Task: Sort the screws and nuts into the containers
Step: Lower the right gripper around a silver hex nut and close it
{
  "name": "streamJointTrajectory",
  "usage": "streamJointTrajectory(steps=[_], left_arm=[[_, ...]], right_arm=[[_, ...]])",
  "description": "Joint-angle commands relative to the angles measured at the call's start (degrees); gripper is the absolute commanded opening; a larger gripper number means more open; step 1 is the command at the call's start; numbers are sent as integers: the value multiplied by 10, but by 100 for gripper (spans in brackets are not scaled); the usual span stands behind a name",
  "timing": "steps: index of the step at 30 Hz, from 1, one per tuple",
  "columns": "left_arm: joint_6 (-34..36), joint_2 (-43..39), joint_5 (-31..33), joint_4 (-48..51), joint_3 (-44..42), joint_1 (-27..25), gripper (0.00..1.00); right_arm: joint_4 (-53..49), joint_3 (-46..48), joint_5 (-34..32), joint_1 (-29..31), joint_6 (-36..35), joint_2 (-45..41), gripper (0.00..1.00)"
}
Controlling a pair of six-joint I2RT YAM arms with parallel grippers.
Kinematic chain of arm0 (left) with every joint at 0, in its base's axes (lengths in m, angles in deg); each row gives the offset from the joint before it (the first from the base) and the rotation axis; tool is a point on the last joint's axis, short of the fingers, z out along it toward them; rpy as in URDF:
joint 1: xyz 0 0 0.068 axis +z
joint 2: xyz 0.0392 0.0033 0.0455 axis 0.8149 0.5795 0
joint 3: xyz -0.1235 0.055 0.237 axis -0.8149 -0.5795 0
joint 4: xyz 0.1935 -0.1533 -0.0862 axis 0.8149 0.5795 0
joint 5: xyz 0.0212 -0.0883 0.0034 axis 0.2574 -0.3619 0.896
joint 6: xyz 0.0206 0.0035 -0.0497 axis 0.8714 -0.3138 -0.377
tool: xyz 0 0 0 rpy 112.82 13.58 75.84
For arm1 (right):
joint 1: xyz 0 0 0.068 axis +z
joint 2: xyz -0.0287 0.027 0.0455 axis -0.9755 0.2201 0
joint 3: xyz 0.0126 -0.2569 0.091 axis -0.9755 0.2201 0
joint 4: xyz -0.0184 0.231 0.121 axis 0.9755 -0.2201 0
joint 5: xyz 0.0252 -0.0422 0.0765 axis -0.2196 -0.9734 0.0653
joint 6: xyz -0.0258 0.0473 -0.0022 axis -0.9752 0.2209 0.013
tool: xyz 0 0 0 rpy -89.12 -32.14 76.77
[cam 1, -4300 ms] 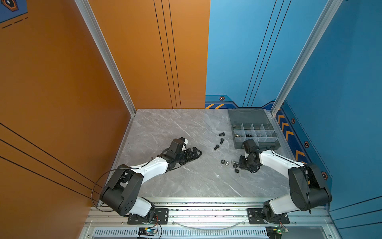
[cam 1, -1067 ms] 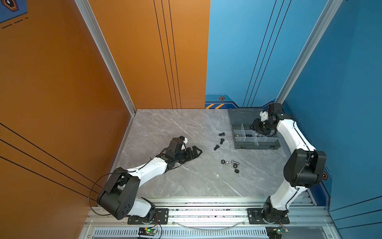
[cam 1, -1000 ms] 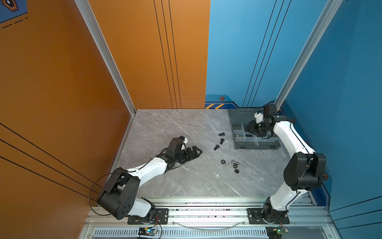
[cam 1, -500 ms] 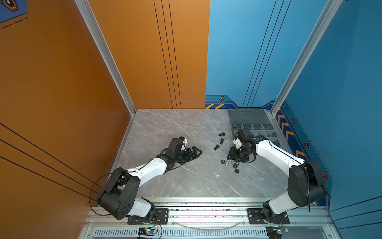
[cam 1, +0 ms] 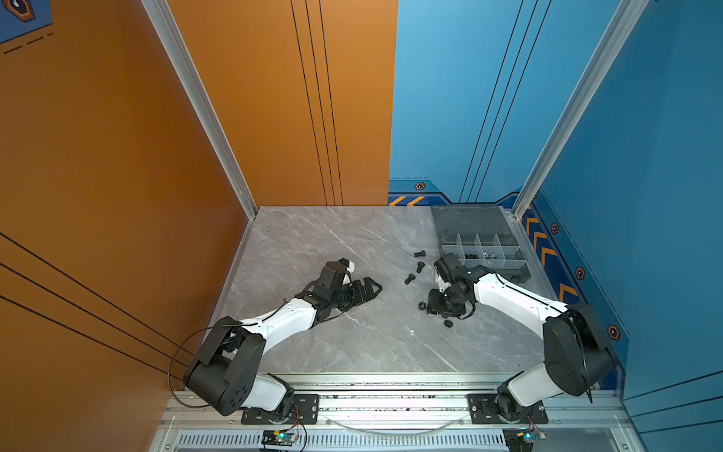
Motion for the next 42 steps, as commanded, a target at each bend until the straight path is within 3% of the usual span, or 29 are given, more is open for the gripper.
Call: streamJointTrajectory(steps=[1,42], left_arm=[[3,-7,-4,4,-1,3,98],[4,-5,-3,1,-10,9,98]], right_arm=[[6,-16,-35,12,10,22,51],[46,-40,-77,26,23,113,43]])
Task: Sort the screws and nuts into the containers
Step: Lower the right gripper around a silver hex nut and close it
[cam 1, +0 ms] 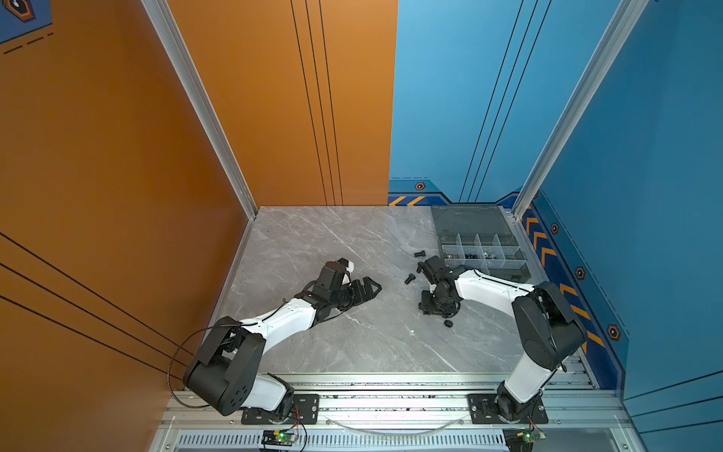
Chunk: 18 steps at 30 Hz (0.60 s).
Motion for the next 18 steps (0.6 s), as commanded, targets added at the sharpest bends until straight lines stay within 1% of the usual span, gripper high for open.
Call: streamJointTrajectory(steps=[1,11,18], left_arm=[[5,-4,-4,0,-9,5,98],[3,-5,-5,-3,-13,8,98],[3,-4,-6,-6,-14,8,98]], right_arm=[[1,-16,-20,2,1,13,43],[2,-18,-29,2,0,22,42],[1,-18,-30,2,0,28,39]])
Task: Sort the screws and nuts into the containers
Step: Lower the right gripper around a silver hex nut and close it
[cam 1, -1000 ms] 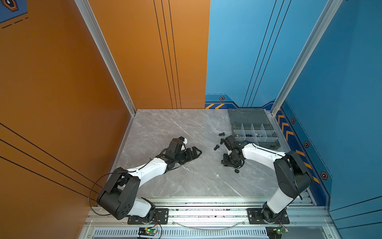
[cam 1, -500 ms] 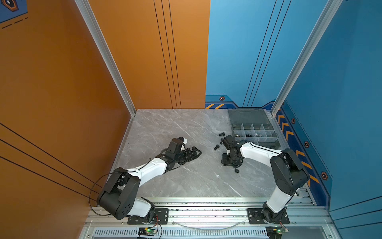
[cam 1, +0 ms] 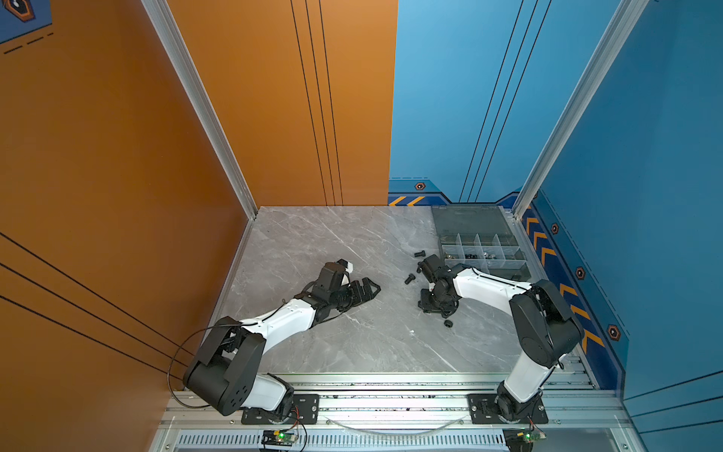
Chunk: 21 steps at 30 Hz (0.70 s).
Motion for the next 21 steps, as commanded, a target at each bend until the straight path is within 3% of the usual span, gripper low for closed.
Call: streamJointTrajectory(steps=[1,21], left_arm=[[3,-5,-6,-5,-9,5,98],[3,-4,-6,-6,-10,7,98]], right_arm=[[1,-7,-17,2,0,19,39],[-21,-25,-19,2,-37,52,35]])
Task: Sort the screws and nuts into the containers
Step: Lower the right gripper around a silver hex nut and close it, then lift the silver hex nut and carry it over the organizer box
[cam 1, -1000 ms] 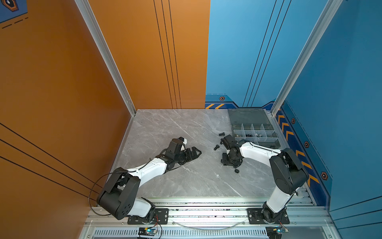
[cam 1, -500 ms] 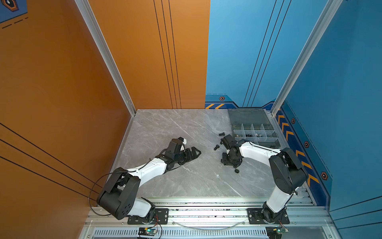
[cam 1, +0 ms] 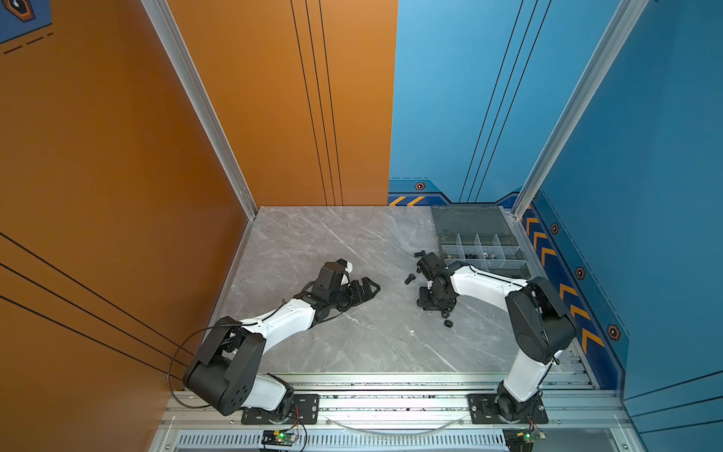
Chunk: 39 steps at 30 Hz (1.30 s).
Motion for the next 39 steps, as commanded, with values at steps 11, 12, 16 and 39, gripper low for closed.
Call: streamJointTrajectory(steps=[11,12,16,39], left_arm=[[3,-7,-6,-3,-11,5,98],[2,-7,-6,-3,-10,5,98],[3,-7,-7,-2,-9,5,98],[3,-11,-7,-3,-12,5,98]], right_arm=[[-33,7,-5,2,-50,31,32],[-33,7,-5,2,-51,31,32],[-37,6,-6,2,-56,32,32],[-36,-21,68,-32,-76,-32,0]])
